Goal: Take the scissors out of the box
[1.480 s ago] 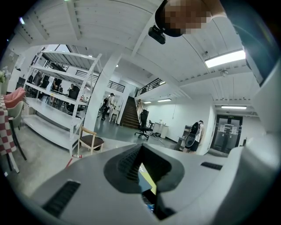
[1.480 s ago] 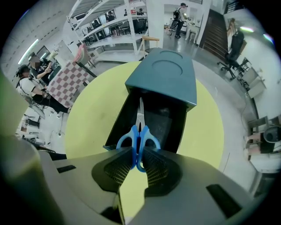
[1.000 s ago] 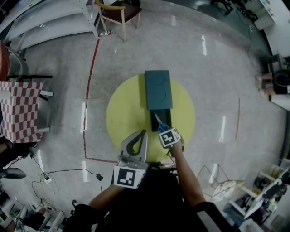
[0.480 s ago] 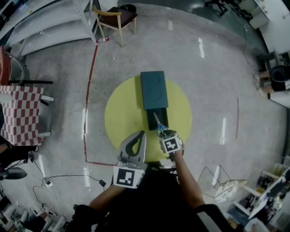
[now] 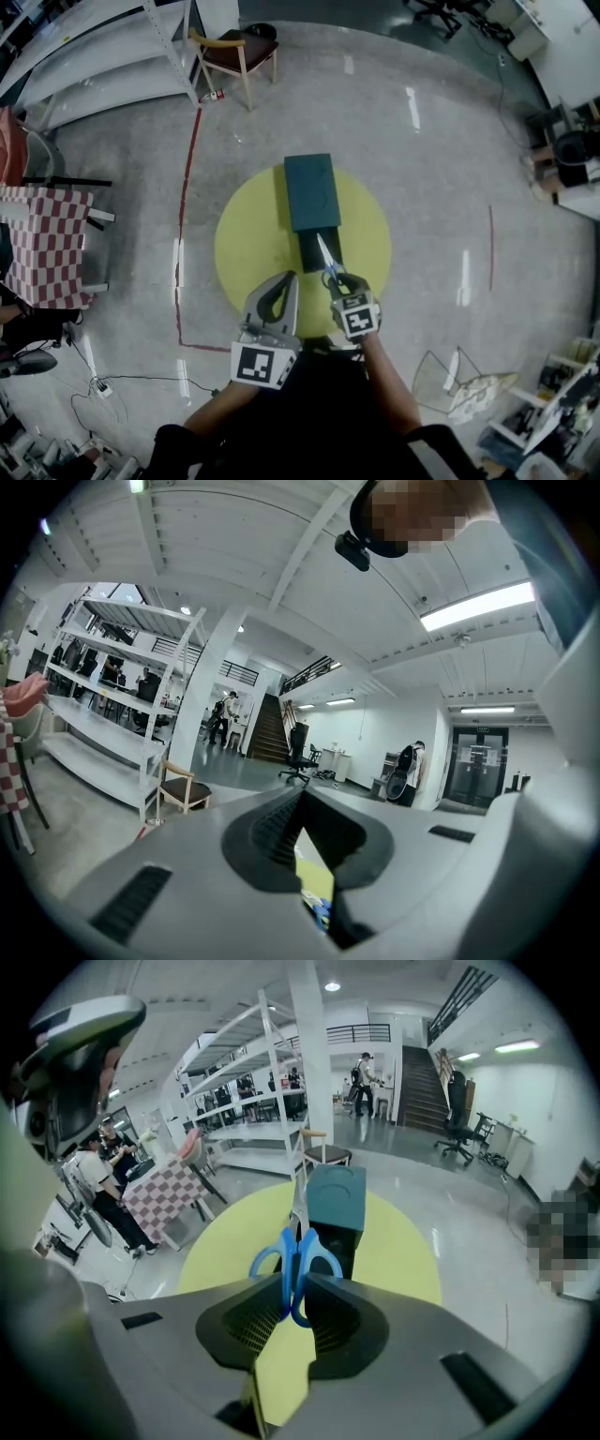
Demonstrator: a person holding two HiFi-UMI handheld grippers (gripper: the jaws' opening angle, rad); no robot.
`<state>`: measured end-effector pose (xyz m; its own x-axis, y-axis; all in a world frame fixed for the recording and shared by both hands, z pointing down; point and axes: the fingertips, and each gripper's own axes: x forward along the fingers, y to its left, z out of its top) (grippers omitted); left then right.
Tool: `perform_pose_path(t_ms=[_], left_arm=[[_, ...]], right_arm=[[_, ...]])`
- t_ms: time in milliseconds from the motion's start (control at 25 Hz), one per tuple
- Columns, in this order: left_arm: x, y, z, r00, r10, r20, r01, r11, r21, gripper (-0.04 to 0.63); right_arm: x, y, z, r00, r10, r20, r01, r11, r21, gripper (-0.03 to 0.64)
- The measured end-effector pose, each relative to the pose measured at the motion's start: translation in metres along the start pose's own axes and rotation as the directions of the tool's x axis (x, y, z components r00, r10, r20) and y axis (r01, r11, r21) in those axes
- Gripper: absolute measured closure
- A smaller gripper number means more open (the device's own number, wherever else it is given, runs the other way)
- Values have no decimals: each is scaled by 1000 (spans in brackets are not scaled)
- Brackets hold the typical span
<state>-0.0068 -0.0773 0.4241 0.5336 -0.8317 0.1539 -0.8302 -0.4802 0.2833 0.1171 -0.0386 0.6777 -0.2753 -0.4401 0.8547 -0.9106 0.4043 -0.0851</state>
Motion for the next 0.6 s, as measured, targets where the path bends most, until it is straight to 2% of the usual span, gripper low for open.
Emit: perform_pose_path(t_ms=[240,520,600], left_arm=[[2,-7,11,1000,2,25,-2,1000,24,595],[-1,-14,16,999,3,40,-4,1000,31,595],[-2,-15,17,999,4,41,-5,999,36,595]], right_arm=[[-36,-5,32,986,-11,166,11,1000,-1,543],[-87,-10,73,945,-15,326,-1,999,49,543],[-98,-12,80,926,-20,377,-4,998,63,543]])
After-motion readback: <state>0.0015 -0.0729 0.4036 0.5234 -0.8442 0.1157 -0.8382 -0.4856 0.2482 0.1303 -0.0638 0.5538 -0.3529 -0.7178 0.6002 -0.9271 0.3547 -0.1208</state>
